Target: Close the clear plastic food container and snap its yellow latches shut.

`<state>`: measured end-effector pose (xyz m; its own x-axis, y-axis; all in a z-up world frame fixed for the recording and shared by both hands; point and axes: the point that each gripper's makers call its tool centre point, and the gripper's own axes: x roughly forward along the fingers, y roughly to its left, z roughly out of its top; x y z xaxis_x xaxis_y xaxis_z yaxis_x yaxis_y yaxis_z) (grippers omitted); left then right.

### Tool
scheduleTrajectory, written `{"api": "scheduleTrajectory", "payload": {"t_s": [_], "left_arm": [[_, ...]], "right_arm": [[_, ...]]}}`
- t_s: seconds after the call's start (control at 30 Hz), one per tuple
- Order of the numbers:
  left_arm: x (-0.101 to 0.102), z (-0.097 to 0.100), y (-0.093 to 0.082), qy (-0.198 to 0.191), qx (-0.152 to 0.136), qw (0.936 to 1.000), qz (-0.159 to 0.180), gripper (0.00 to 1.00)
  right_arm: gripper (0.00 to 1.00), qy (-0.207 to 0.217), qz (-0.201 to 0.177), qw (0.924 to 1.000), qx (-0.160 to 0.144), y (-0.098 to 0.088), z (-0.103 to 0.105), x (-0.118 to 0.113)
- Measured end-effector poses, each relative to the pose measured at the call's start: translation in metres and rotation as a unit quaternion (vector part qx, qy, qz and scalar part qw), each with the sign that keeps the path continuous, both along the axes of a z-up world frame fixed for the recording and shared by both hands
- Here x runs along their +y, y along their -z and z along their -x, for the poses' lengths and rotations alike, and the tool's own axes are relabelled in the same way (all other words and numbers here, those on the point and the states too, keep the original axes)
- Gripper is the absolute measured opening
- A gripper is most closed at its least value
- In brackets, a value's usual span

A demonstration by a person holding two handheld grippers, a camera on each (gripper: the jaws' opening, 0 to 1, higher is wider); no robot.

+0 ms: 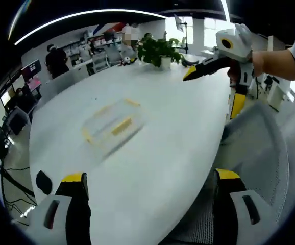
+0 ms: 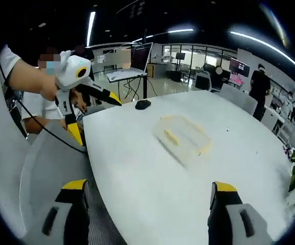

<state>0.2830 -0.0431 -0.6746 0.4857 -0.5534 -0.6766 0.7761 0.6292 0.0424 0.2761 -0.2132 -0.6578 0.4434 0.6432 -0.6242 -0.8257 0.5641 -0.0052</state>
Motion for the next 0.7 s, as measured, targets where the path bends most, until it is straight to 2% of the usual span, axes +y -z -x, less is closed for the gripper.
{"api": "scheduleTrajectory", "payload": {"t_s": [0.17,0.27,0.43,0.53,0.6,0.7], "left_arm": [[-0.002,0.012,0.004,-0.012,-0.001,0.9999,0.012,0.99],[-0.003,0.019,0.009,-0.021,0.002,0.9994,0.028,0.99],[0.001,0.03,0.022,-0.03,0.005,0.9992,0.025,0.99],[0.005,0.034,0.025,-0.048,0.015,0.9979,0.04,0.99],[0.007,0.032,0.024,-0.05,0.005,0.9982,0.032,0.99],[0.004,0.03,0.02,-0.058,0.004,0.9973,0.045,0.99]], "right_arm": [[0.99,0.03,-0.028,0.9991,0.0,-0.002,0.013,-0.002],[0.99,0.038,-0.041,0.9983,0.015,0.004,0.022,-0.002],[0.99,0.056,-0.057,0.9966,0.02,0.009,0.028,-0.003],[0.99,0.062,-0.064,0.9956,0.027,0.014,0.033,-0.004],[0.99,0.069,-0.067,0.9949,0.03,0.019,0.037,-0.007],[0.99,0.075,-0.065,0.9943,0.04,0.029,0.042,-0.01]]}}
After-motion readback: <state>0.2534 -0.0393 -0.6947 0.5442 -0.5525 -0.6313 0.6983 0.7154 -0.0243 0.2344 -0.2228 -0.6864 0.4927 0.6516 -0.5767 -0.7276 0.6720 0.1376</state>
